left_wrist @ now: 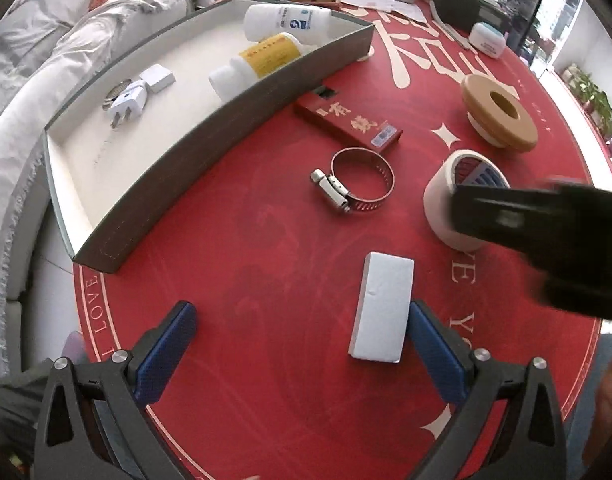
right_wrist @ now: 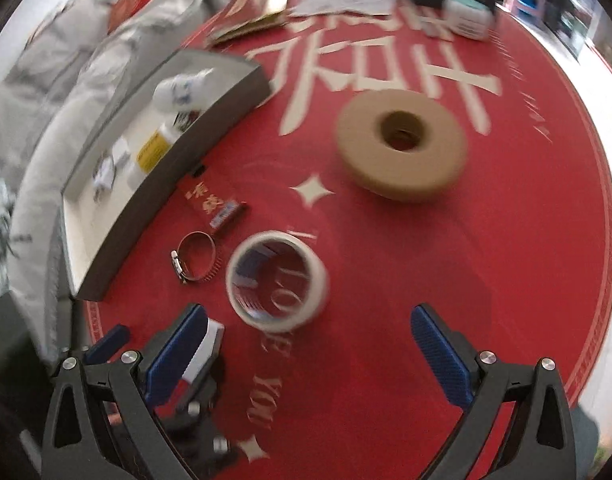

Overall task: Organize rigid objects
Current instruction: 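Grasp the white-and-blue tape roll with the right tool while the left tool grasps the white block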

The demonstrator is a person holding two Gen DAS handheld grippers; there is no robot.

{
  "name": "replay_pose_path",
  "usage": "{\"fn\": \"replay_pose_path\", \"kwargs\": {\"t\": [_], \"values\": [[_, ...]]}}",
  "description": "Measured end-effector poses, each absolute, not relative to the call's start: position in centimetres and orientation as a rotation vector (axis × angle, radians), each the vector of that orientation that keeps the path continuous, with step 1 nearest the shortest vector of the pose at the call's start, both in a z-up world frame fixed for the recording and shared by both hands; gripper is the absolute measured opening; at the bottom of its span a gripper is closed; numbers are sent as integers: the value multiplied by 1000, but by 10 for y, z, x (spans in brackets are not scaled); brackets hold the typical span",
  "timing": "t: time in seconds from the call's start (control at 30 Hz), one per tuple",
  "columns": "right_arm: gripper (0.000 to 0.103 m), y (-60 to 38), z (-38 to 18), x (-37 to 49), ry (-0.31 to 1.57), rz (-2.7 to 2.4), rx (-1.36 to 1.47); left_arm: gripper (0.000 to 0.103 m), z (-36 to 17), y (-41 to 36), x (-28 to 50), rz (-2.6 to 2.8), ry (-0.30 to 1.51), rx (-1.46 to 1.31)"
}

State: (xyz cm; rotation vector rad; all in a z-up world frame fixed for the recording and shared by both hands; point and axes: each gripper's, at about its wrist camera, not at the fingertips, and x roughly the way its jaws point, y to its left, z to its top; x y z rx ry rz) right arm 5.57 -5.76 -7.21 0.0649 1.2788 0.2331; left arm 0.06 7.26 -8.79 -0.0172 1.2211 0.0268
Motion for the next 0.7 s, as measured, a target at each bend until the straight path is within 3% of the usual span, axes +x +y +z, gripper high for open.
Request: {"fn": "replay_pose_path", "kwargs": {"t": [0.07,0.1,0.17,0.2,0.43,0.53,0.67,0.7], "values": [[98,-46,-79,62,1286,230,22,103,-87,73,-2,27,1214,-18],[77,-42,-83,65,1301,227,4,103,-86,73,-3,27,1209,-19],[59,-37,-82,64,1290,207,-55,103,-86,70,-5,28,1206,-19],[55,-36,-82,64,1292,202,-71,103,-87,70,-5,29,1206,-19],[55,-93,-69,43,1273,159,95,100,-86,53,3,-17,1239,14],[55,-113,-56,27,1244,139,145,81,-81,39,1,-64,1226,43],[55,-124,-39,9,1208,144,206,25,-72,26,-5,-126,1215,92],[55,-123,-36,6,1204,149,214,25,-73,26,-7,-133,1227,88]]}}
